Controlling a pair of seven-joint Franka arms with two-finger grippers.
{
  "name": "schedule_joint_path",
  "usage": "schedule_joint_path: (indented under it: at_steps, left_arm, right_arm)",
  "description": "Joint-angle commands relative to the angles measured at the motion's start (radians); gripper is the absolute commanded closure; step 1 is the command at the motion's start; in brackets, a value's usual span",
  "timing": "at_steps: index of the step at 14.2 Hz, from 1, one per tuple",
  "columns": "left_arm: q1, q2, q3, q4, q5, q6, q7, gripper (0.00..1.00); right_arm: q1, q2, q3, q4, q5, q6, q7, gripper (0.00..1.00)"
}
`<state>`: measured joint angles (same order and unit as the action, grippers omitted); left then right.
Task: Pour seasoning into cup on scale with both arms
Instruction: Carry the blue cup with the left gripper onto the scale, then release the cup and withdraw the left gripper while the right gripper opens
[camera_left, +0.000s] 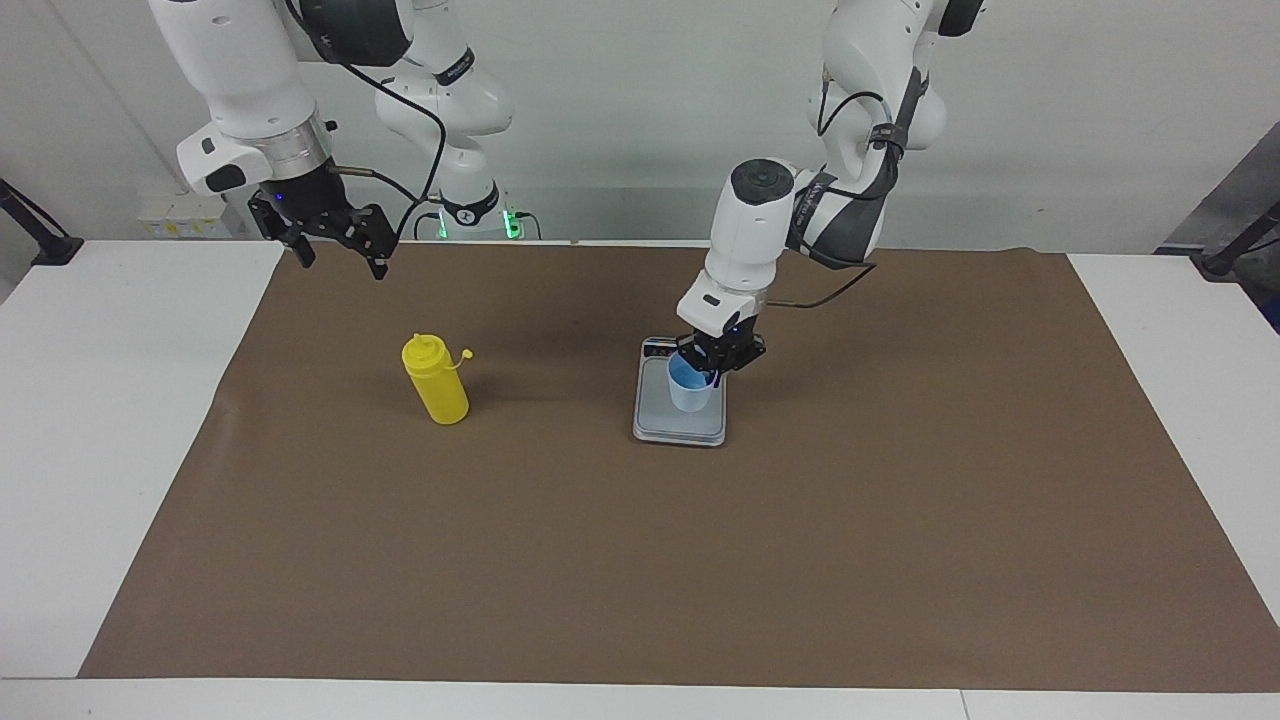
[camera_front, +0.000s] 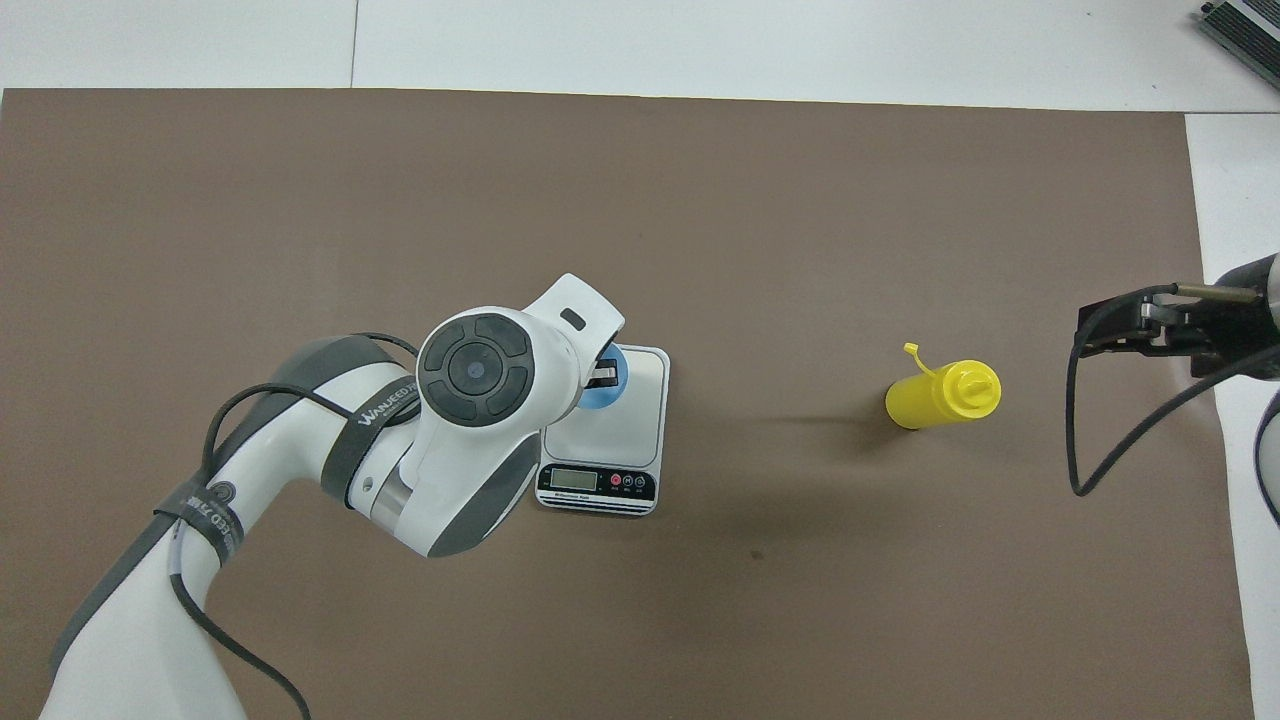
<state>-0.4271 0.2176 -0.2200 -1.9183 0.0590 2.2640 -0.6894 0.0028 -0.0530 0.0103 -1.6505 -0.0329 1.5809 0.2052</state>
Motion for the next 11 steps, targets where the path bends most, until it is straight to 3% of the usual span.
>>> schedule_joint_path:
  at_steps: [1,2,3,5,6,7,8,11]
  left_arm:
    - [-0.027,0.012,0.018,-0.002,0.028,0.02,-0.03,1.0]
    - [-0.027,0.014,0.018,-0.002,0.028,0.02,-0.03,1.0]
    - [-0.027,0.014,0.018,-0.002,0.028,0.022,-0.03,0.93]
    - [-0.025,0.016,0.018,-0.004,0.028,0.032,-0.03,0.57]
    - [-0.025,0.016,0.019,-0.002,0.028,0.031,-0.03,0.26]
    - [-0.024,0.016,0.021,0.001,0.028,0.028,-0.032,0.04]
    - [-0.018,0.013,0.024,0.007,0.028,0.019,-0.032,0.0]
    - [0.022,-0.039,0.03,0.028,0.028,-0.056,-0.016,0.0]
  right_arm:
    - [-0.01,-0.004,0.005,-0.006,-0.004,-0.007,0.02,0.0]
    - [-0.01,-0.004,0.005,-0.006,-0.004,-0.007,0.046,0.0]
    - [-0.01,-0.004,0.005,-0.006,-0.004,-0.006,0.06,0.0]
    - [-0.012,-0.004,0.005,-0.008,-0.004,0.011,0.11,0.0]
    - [-0.015,-0.002,0.005,-0.008,-0.002,0.022,0.168,0.0]
    - [-0.015,-0.001,0.005,-0.009,-0.001,0.031,0.239,0.0]
    - [-0.021,0.004,0.005,-0.012,0.016,0.048,0.311,0.0]
    - [-0.081,0.033,0.004,-0.046,0.138,0.096,0.462,0.0]
